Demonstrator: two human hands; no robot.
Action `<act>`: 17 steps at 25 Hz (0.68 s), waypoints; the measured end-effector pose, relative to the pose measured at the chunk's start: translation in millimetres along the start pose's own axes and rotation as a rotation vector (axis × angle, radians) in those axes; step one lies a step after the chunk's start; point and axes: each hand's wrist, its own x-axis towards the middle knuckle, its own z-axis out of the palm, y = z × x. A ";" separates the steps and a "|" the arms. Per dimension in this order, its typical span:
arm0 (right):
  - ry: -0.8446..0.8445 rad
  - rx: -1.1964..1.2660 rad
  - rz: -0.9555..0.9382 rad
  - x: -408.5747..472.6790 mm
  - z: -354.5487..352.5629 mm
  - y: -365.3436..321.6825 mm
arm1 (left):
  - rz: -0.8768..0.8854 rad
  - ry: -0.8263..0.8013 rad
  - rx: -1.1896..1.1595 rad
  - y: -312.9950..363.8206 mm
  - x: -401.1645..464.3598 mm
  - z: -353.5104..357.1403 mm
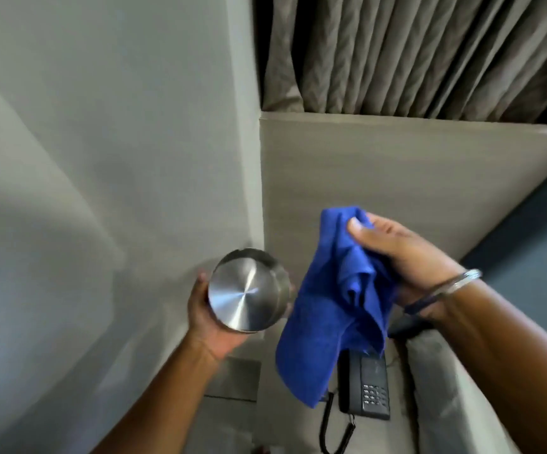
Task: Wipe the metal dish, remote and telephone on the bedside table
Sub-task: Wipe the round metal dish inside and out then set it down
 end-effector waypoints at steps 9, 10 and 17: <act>0.410 0.520 0.318 -63.0 -154.4 164.7 | -0.196 0.512 0.134 -52.3 -5.9 -158.0; 0.451 0.509 0.397 -60.0 -165.3 201.2 | -0.206 0.613 0.208 -66.1 -5.7 -180.1; 0.632 0.798 0.491 -49.1 -243.3 347.4 | -0.108 1.162 0.783 -168.6 11.2 -336.1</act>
